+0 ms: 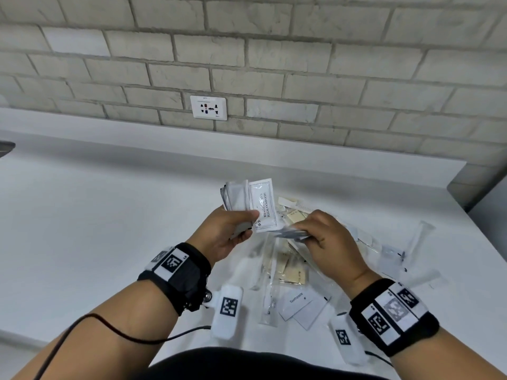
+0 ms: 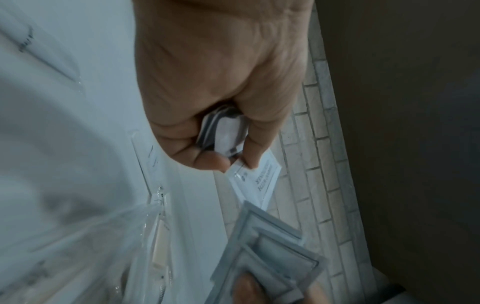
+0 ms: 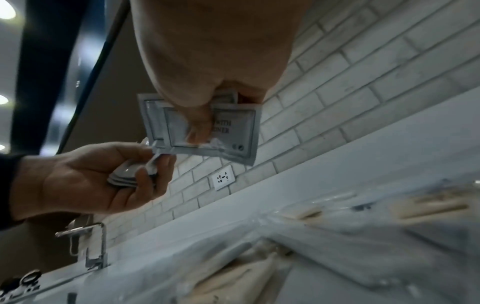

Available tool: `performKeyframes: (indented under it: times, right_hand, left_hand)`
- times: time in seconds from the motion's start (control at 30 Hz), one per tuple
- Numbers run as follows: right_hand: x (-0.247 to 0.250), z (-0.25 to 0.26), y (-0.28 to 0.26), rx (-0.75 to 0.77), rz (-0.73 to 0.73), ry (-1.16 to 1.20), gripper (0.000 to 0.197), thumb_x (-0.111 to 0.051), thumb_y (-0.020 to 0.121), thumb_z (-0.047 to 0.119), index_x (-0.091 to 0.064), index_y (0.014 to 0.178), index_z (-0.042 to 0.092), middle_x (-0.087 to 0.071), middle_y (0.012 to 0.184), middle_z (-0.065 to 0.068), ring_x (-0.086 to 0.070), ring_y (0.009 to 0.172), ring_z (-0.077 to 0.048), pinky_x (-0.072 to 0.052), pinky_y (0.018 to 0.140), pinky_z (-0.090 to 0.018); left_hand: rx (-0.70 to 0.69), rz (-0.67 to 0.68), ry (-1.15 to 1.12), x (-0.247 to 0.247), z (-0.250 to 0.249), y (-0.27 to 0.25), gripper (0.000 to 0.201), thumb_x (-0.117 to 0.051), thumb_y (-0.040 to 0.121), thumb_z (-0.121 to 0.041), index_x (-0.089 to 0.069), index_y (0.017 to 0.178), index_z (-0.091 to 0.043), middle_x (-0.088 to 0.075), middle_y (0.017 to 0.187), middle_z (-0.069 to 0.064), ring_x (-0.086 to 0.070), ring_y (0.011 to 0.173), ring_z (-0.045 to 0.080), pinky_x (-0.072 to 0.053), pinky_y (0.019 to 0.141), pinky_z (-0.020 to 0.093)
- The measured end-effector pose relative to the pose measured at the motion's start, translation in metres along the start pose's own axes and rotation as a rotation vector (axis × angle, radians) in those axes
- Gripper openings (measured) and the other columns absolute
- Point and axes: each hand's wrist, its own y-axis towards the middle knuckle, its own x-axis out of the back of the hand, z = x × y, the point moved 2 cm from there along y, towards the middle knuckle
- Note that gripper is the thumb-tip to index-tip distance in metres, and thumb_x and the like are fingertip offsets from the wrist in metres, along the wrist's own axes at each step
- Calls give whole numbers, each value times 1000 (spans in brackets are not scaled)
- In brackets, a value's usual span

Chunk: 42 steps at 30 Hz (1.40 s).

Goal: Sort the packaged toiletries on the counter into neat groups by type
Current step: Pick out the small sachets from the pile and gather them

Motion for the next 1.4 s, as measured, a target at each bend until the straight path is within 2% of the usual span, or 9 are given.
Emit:
performKeyframes:
  times: [0.17,0.53,0.7,0.8,0.9,1.0,1.13,1.3,1.4]
  right_hand:
    - [20,0,15,-541,82,540,13,-64,89,10,-67,91,22,-71,83,4,-67,79,-16,-55,78,-40]
    - [-6,16,34,-834,-45,1090,20,-62,89,3,-65,107,9,-73,91,-10,-70,77,-26,-58,66,-39]
    - [-1,19,38,-845,74,1342,38,-69,69,0,-65,107,1,-71,89,-16,-69,77,-30,-59,68,-41]
    - [-7,35,38,-823,238,1255,36,-71,69,-5,-68,104,0,-73,92,-19,-71,79,-31,-59,72,-38]
    - [-2,38,42,-685,132,1086,28,-71,74,-5,-73,96,12,-74,92,-11,-69,82,-26,-56,77,-35]
    - [13,36,50,-188,-69,509,36,-68,76,-4,-75,90,29,-55,84,2,-57,81,-16,-44,75,-24]
    - [12,32,42,419,-1,-263,37,-50,85,15,-74,105,37,-54,80,1,-47,79,-20,-34,70,-31]
    - [10,15,20,275,-35,-225,38,-48,81,13,-74,105,25,-56,79,2,-55,73,-22,-42,68,-32]
    - [17,9,13,-139,82,50,22,-58,82,11,-71,91,26,-54,83,12,-57,77,-12,-42,67,-25]
  left_hand:
    - [-68,-33,18,0,-1,1,23,-68,83,-2,-66,106,-5,-70,89,6,-63,72,14,-52,57,19]
    - [90,186,-124,-13,2,-10,28,-44,96,-11,-61,117,-5,-69,113,14,-68,101,31,-57,84,45]
    - [8,103,11,-5,4,-12,25,-65,87,-9,-66,108,3,-68,112,13,-68,96,22,-60,73,40]
    - [-3,164,182,-13,8,-13,23,-66,87,-16,-69,108,-6,-72,107,12,-70,93,24,-60,73,35]
    - [10,171,219,-14,8,-15,33,-60,89,-37,-68,107,-10,-72,103,11,-71,89,21,-59,74,31]
    - [85,150,117,-9,6,-11,53,-45,91,-57,-67,106,-11,-73,96,8,-71,82,18,-58,71,30]
    - [75,157,22,-8,-2,-11,27,-68,81,-25,-68,105,-11,-74,95,5,-70,82,16,-57,79,31]
    - [11,57,-51,-2,-2,-6,21,-66,85,-8,-68,106,-6,-73,102,11,-71,85,19,-60,73,32]
    - [-46,0,-69,4,0,-4,16,-67,85,-7,-69,101,-7,-74,99,9,-72,80,17,-59,65,27]
